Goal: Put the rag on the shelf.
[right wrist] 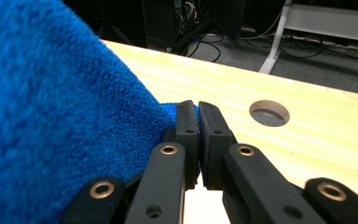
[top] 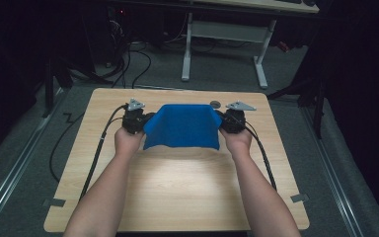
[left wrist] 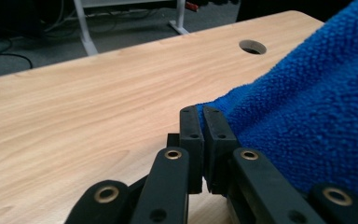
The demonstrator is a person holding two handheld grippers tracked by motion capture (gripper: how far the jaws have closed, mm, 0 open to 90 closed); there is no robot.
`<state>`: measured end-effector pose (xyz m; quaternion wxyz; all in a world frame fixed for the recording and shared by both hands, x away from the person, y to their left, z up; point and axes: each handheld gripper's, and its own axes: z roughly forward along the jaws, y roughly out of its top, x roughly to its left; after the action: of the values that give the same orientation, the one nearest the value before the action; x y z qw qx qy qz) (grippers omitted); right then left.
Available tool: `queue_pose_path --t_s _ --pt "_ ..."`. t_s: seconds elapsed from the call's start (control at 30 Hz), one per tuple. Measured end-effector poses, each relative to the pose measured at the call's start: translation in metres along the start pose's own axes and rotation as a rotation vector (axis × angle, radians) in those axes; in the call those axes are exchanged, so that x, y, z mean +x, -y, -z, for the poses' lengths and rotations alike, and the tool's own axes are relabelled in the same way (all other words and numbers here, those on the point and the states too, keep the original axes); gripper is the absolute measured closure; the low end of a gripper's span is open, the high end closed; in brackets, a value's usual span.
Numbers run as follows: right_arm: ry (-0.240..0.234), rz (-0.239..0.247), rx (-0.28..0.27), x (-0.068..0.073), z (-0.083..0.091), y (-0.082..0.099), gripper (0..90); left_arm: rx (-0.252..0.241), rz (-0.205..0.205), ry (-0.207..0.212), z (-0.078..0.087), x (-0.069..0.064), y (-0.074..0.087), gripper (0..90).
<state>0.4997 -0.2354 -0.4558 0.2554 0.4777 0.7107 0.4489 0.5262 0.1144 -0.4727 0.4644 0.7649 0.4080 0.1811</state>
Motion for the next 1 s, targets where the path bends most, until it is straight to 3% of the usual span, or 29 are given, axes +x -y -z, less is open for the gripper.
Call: queue_pose_path --t_s 0.23,0.43,0.57,0.77,0.93,1.0 --pt "-0.002 -0.007 0.010 -0.002 -0.003 0.007 88.0 0.024 0.012 0.013 -0.005 0.001 0.004 87.6" --pt "-0.003 -0.023 0.028 -0.006 -0.005 0.016 87.9 0.072 0.016 0.019 -0.014 0.001 0.012 87.4" --pt "-0.002 -0.019 0.034 -0.007 -0.004 0.019 87.9 0.071 0.051 0.029 -0.018 0.003 0.021 87.2" --pt "-0.002 -0.035 0.027 -0.008 -0.003 0.024 87.8 0.082 0.066 0.034 -0.020 0.005 0.028 86.3" --pt "-0.009 -0.052 0.032 -0.011 -0.004 0.029 86.8 0.075 0.077 0.033 -0.020 0.004 0.030 80.6" --pt "-0.016 -0.053 0.034 -0.010 -0.004 0.030 83.5 0.075 0.087 0.021 -0.019 0.005 0.030 73.1"
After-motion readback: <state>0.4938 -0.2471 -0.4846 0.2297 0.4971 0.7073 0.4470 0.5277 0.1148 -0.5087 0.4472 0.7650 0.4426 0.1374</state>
